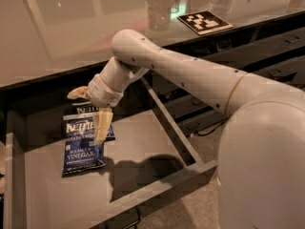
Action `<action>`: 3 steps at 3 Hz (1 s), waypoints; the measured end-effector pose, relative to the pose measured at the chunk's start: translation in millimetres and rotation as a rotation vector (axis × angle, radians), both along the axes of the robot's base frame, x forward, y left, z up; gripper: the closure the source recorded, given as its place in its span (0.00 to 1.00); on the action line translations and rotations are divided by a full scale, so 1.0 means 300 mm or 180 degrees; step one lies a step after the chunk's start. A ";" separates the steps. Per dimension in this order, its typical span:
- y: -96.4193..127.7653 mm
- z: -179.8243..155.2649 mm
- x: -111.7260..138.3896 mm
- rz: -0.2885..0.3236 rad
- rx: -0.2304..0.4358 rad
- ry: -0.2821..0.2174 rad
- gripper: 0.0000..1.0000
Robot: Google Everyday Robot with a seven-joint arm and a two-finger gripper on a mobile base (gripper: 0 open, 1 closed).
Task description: Pick blue chip bag from top drawer and place on counter
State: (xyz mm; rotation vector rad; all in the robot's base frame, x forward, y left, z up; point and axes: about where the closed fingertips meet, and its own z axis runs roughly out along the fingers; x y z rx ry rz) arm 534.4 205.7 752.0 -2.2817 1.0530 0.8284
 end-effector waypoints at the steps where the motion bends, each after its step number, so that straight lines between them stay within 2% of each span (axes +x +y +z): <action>1: 0.012 -0.068 0.012 -0.0061 -0.0040 0.0193 0.00; 2: 0.007 -0.103 0.025 -0.0159 -0.0008 0.0308 0.00; 3: 0.007 -0.103 0.025 -0.0160 -0.0008 0.0308 0.00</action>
Offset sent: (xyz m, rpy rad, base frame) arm 0.0161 -0.0036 -0.0409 0.0125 0.1354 -0.0987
